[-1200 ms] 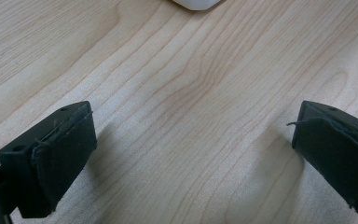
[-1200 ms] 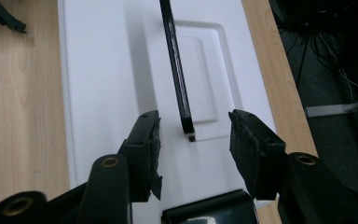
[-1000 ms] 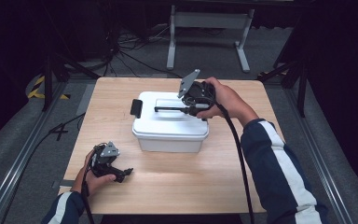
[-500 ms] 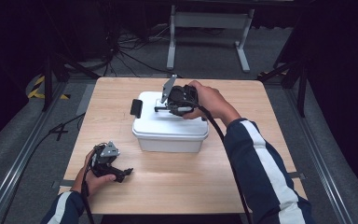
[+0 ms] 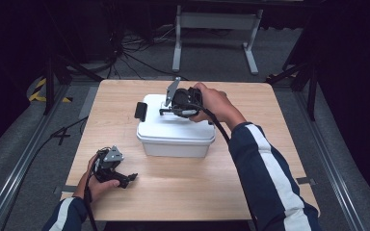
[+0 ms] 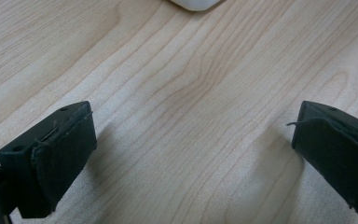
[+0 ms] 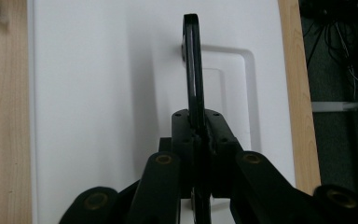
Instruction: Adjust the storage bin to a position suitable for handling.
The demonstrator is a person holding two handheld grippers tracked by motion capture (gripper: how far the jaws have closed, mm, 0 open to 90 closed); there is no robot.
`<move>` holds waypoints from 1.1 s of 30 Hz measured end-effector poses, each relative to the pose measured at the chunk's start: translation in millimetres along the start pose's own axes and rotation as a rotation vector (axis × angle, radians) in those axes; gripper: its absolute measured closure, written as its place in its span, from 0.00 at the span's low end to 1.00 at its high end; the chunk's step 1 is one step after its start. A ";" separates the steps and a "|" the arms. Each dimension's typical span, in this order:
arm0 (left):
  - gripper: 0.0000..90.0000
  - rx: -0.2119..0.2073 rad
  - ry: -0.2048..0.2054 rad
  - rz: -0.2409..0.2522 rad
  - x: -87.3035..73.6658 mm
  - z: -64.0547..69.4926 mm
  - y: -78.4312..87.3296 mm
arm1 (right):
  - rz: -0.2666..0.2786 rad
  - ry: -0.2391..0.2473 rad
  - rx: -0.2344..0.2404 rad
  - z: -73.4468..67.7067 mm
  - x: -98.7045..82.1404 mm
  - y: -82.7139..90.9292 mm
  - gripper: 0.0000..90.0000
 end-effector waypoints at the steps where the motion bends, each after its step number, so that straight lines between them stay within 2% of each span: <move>1: 0.00 0.002 -0.003 0.000 0.1 -0.2 0.0 | 0.010 -0.006 -0.002 -0.3 -0.1 -0.3 0.94; 7: 0.00 0.001 -0.001 0.001 0.1 0.0 -0.1 | 0.029 0.001 -0.011 0.2 0.7 3.2 0.95; 13: 0.00 0.001 0.002 0.002 0.0 0.1 -0.2 | 0.063 0.000 -0.030 4.9 -0.9 15.0 0.95; 22: 0.00 0.001 0.001 0.002 0.0 0.1 -0.1 | 0.068 0.010 -0.057 10.4 -6.5 32.7 0.95; 26: 0.00 0.003 -0.002 0.003 0.1 -0.2 -0.1 | 0.070 -0.002 -0.060 12.4 -10.5 39.4 0.95; 27: 0.00 0.003 -0.003 0.002 0.2 -0.2 0.0 | 0.081 0.013 -0.062 14.2 -11.3 40.5 0.94; 33: 0.00 0.003 -0.002 0.003 0.1 -0.2 -0.1 | 0.078 0.000 -0.073 16.4 -18.8 50.9 0.94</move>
Point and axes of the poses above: each handheld gripper's, and its own axes: y roughly backward along the jaws, x roughly out of its top, z roughly to its right, the point moved 2 cm from there along -y, roughly forward along the jaws, and after that the axes turned 11 degrees about -x, right-handed, at the moved point
